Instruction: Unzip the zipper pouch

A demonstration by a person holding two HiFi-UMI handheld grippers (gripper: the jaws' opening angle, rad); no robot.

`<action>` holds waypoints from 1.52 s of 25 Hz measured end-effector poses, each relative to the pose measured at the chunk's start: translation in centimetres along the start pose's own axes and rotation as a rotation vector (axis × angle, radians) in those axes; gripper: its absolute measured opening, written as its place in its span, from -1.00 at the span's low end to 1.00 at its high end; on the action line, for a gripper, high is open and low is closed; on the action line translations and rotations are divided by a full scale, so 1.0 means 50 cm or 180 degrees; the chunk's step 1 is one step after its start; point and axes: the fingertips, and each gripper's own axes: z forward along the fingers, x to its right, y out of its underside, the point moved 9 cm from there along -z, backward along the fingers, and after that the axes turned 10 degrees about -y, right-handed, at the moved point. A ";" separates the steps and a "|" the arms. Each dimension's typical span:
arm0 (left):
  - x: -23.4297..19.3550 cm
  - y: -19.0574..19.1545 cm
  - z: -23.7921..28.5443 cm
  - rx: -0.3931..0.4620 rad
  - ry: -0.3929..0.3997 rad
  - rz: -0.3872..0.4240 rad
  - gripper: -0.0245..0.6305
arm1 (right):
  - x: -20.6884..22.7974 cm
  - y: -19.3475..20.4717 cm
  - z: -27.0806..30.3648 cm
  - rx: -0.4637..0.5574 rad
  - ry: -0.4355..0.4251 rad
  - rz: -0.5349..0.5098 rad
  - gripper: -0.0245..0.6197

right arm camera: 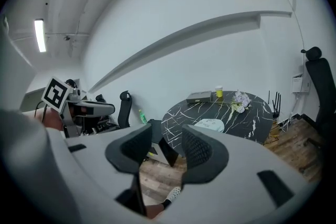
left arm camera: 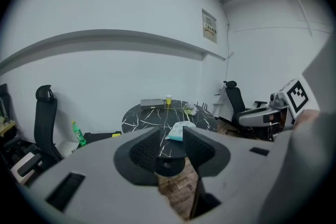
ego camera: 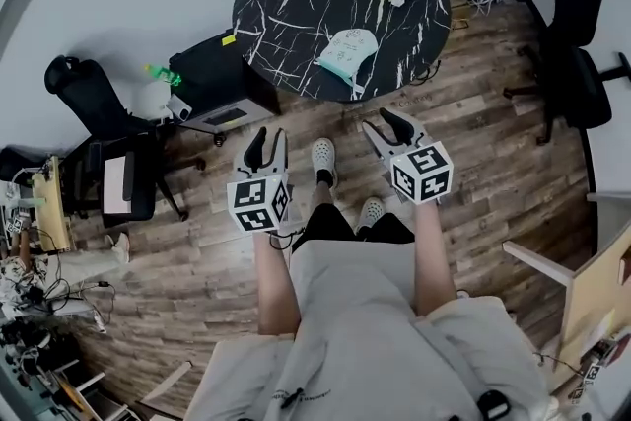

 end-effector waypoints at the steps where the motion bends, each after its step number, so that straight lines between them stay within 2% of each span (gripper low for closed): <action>1: -0.004 -0.007 0.017 0.0010 0.0023 0.0004 -0.48 | 0.008 -0.008 0.010 0.0001 0.0017 -0.0013 -0.35; 11: -0.044 -0.132 0.252 0.0108 0.0415 -0.0004 -0.48 | 0.104 -0.111 0.154 -0.0114 0.0231 -0.0136 -0.35; 20: -0.071 -0.191 0.458 0.0006 0.0866 0.0079 -0.48 | 0.186 -0.128 0.321 -0.0533 0.0420 -0.0192 -0.35; 28: -0.093 -0.183 0.571 -0.0143 0.1230 0.0095 -0.48 | 0.215 -0.100 0.421 -0.0882 0.0500 -0.0179 -0.36; 35: -0.115 -0.167 0.627 -0.0218 0.1445 0.0117 -0.48 | 0.229 -0.024 0.508 -0.1348 0.0344 -0.0268 -0.36; 38: -0.121 -0.158 0.633 -0.0249 0.1498 0.0111 -0.48 | 0.237 0.016 0.540 -0.1655 0.0220 -0.0310 -0.37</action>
